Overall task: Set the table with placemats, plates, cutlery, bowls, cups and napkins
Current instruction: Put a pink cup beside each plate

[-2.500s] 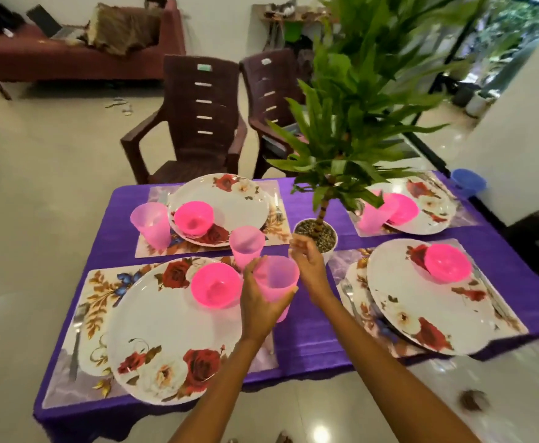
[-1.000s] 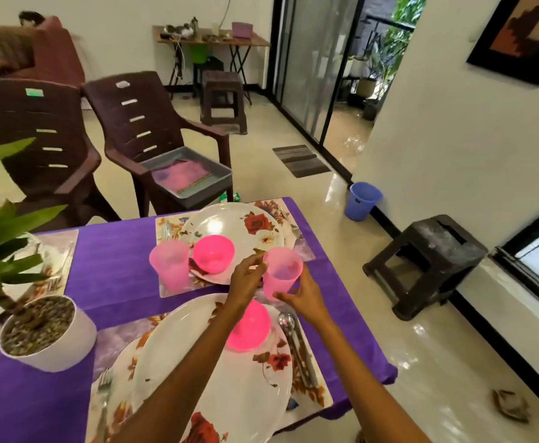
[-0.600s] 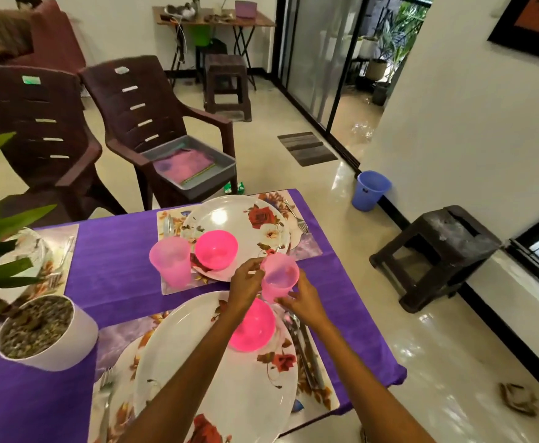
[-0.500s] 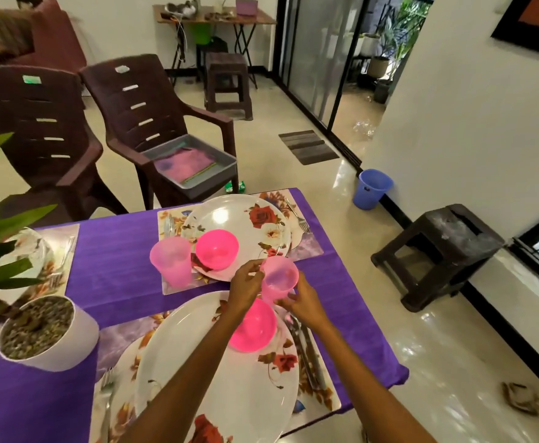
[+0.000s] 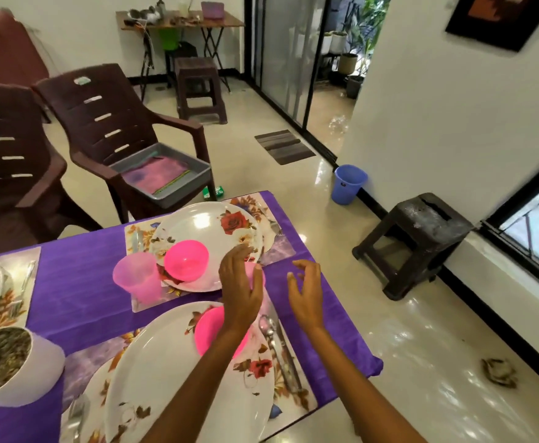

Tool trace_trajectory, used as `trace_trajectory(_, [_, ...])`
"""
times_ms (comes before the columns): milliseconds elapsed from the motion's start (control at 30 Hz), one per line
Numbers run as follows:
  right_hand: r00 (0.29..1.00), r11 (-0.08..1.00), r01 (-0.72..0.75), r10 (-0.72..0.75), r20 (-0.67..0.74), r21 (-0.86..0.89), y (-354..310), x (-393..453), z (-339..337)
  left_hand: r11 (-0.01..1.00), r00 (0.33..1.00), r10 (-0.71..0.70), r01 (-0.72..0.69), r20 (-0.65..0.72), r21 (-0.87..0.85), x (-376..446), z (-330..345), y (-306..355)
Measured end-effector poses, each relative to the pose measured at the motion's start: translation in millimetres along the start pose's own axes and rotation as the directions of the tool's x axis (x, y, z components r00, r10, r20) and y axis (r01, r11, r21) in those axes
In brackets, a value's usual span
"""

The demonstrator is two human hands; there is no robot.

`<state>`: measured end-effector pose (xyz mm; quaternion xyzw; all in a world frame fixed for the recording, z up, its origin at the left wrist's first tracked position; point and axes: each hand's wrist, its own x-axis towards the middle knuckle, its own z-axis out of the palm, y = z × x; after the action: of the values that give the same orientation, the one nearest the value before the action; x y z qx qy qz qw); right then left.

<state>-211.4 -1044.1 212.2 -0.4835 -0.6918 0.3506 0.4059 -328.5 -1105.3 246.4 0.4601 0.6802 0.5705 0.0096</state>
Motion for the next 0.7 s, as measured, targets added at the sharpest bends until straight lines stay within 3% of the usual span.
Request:
trace_trajectory(100, [0.996,0.999,0.037,-0.034,-0.088,0.037,-2,14,-30,0.989,0.988,0.132,-0.126,0.079,-0.080,-2,51,39])
trace_trajectory(200, [0.984,0.991,0.132,-0.133,-0.118,-0.009,11,31,-76,0.985,0.978,0.160,-0.149,0.132,-0.088,-11,113,70])
trace_trajectory(267, [0.986,0.994,0.093,-0.100,-0.135,-0.057,36,43,-115,0.986,0.975,0.160,-0.150,0.153,-0.076,-21,158,88])
trace_trajectory(367, [0.993,0.989,-0.011,-0.007,-0.118,-0.146,79,65,-179,0.996,0.983,0.067,-0.055,0.170,-0.073,-40,228,117])
trace_trajectory(500, [0.997,0.958,-0.073,0.066,-0.035,-0.278,123,106,-257,0.987,0.974,-0.161,0.157,0.159,0.033,-53,314,145])
trace_trajectory(700, [0.974,0.910,-0.152,0.204,0.096,-0.386,166,134,-301,0.935,0.927,-0.248,0.154,0.282,0.318,-69,379,138])
